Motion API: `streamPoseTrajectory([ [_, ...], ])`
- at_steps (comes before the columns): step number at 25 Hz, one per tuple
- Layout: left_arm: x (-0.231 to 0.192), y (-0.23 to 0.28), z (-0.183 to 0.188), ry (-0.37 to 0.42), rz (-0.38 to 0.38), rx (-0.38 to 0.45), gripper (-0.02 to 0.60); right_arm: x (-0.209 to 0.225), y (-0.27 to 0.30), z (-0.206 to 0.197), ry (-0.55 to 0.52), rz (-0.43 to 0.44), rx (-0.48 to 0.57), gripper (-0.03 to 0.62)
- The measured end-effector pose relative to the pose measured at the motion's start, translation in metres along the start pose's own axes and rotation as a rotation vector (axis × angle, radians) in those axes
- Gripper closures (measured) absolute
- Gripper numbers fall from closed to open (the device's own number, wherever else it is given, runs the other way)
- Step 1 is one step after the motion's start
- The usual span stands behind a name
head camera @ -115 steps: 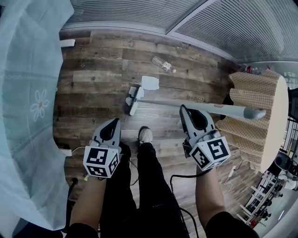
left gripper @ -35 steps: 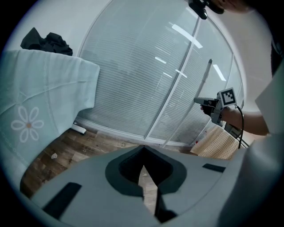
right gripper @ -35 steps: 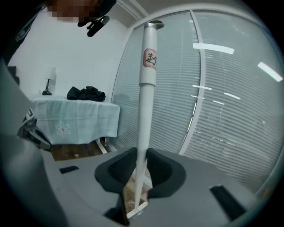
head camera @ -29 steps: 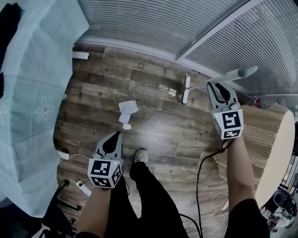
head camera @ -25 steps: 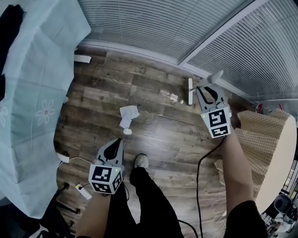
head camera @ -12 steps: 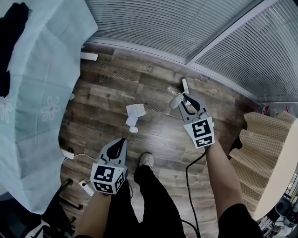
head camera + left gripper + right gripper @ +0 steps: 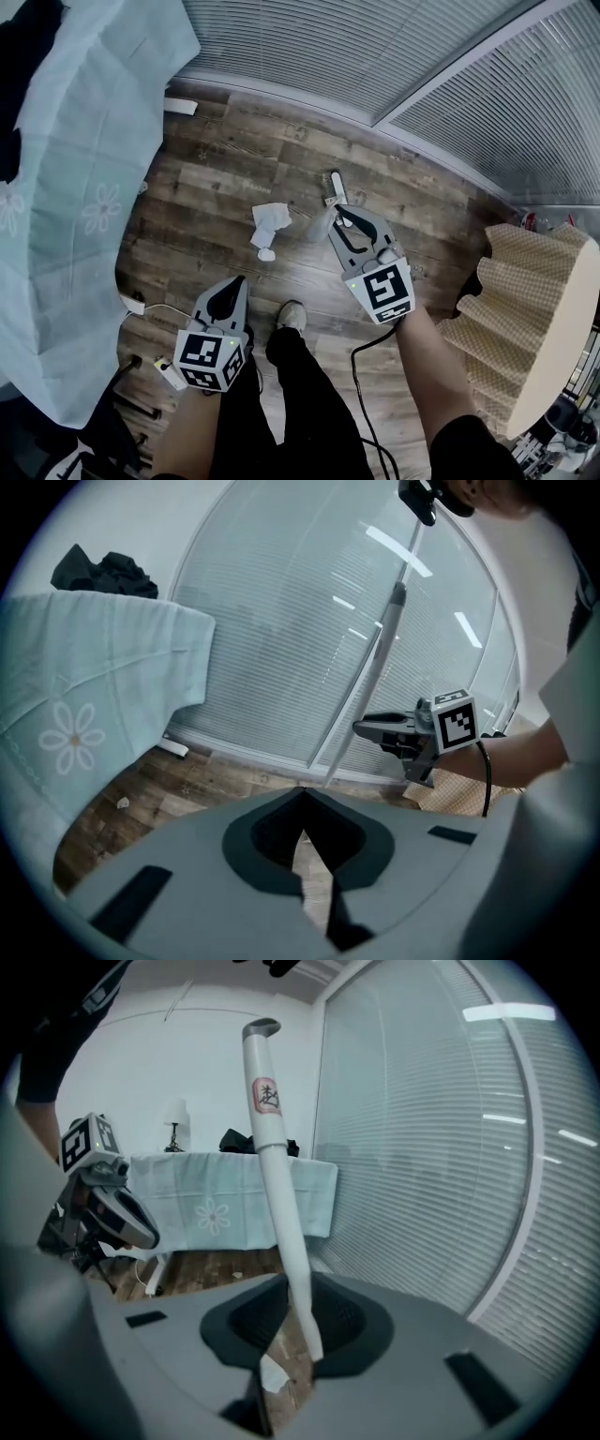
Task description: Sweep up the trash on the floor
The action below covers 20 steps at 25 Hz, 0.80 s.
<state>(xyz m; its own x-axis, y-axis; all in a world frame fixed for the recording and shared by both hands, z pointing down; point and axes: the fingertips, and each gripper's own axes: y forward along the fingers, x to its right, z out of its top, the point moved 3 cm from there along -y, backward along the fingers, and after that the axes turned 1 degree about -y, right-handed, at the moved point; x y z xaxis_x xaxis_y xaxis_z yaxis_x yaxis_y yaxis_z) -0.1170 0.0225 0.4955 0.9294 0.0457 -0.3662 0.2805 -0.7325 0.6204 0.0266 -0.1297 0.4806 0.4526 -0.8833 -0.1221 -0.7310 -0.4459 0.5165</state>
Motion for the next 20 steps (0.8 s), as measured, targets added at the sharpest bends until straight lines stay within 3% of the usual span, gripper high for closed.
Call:
streamPoseTrajectory([
  [5, -0.014, -0.015, 0.001, 0.0, 0.0, 0.003, 0.586, -0.045, -0.001, 0.025, 0.012, 0.088, 0.038, 0.51],
  [9, -0.025, -0.024, 0.002, -0.006, 0.001, 0.013, 0.586, -0.074, -0.002, 0.039, 0.018, 0.105, 0.051, 0.511],
  [15, -0.024, -0.039, 0.017, 0.006, -0.025, 0.04, 0.586, -0.082, -0.002, 0.044, 0.016, -0.06, 0.037, 0.513],
  [20, -0.008, -0.058, 0.05, 0.03, -0.06, 0.07, 0.586, -0.064, -0.021, 0.051, 0.089, -0.196, -0.012, 0.513],
])
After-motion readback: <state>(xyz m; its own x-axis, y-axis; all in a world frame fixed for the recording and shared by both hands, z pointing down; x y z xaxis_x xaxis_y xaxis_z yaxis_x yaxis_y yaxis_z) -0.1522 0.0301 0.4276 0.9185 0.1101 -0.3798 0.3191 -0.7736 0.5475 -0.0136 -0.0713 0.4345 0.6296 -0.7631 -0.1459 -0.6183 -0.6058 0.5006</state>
